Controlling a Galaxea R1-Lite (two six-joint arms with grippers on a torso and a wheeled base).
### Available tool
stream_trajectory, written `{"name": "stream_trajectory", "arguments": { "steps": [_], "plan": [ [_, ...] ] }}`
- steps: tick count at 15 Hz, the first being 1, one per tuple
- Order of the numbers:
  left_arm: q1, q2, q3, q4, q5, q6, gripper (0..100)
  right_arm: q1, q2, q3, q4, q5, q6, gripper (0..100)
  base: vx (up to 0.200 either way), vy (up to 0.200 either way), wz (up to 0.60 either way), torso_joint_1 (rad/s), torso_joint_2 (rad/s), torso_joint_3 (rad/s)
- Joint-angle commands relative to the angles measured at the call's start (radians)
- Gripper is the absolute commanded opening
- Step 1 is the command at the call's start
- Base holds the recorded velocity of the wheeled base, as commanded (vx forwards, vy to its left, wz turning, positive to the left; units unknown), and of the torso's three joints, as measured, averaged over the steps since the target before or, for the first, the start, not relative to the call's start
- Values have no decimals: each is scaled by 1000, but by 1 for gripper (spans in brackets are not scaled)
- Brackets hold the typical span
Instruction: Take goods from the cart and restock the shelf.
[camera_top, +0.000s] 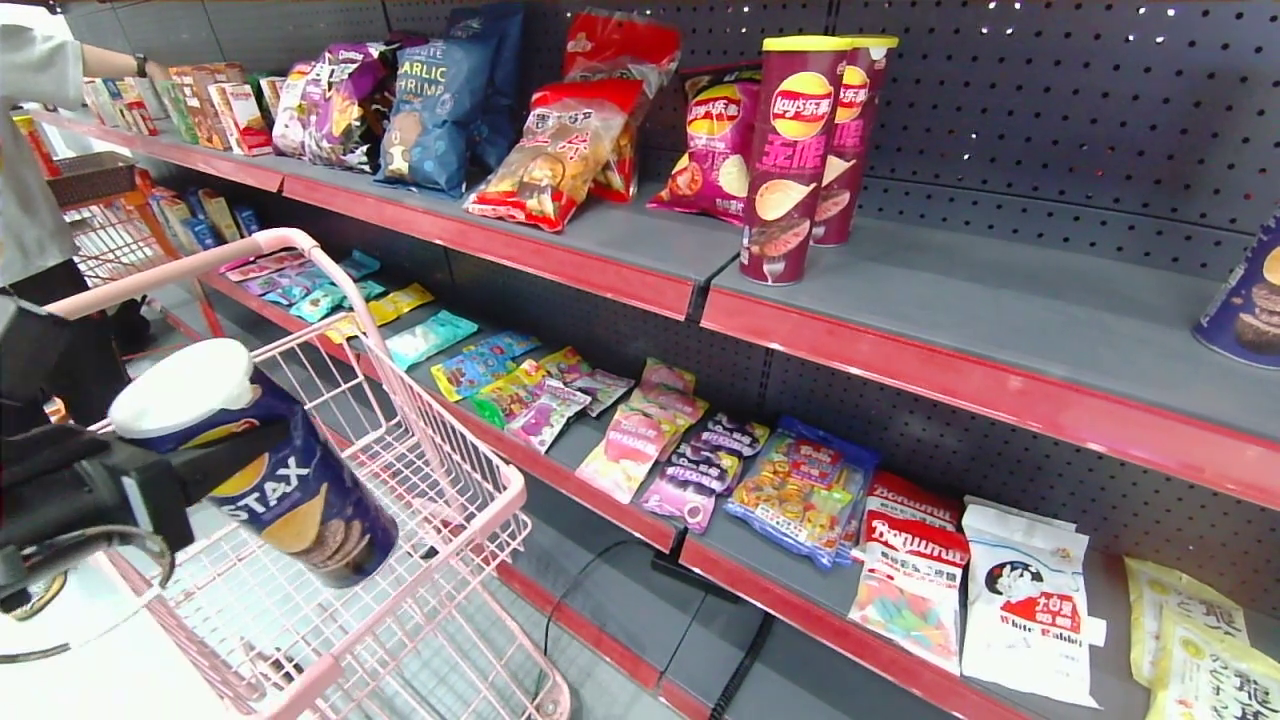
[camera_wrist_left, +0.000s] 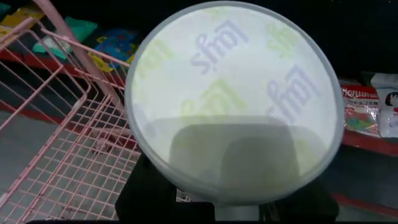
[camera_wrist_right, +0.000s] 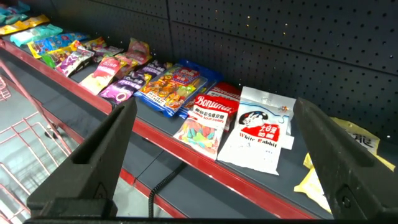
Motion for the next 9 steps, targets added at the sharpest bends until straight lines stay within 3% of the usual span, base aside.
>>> {"name": "stream_trajectory", "arguments": {
  "steps": [1,4,9],
  "plan": [
    [1,-226,-21,108,42,2,0,0,1,0,0,0,-1,100,0,0,0,0,0,0],
    [1,-266,-20,104,175,0,0,0,1,0,0,0,-1,100,0,0,0,20,-63,-38],
    [1,-358,0,113,194,6,0,0,1,0,0,0,-1,100,0,0,0,164,-456,-291]
  ]
}}
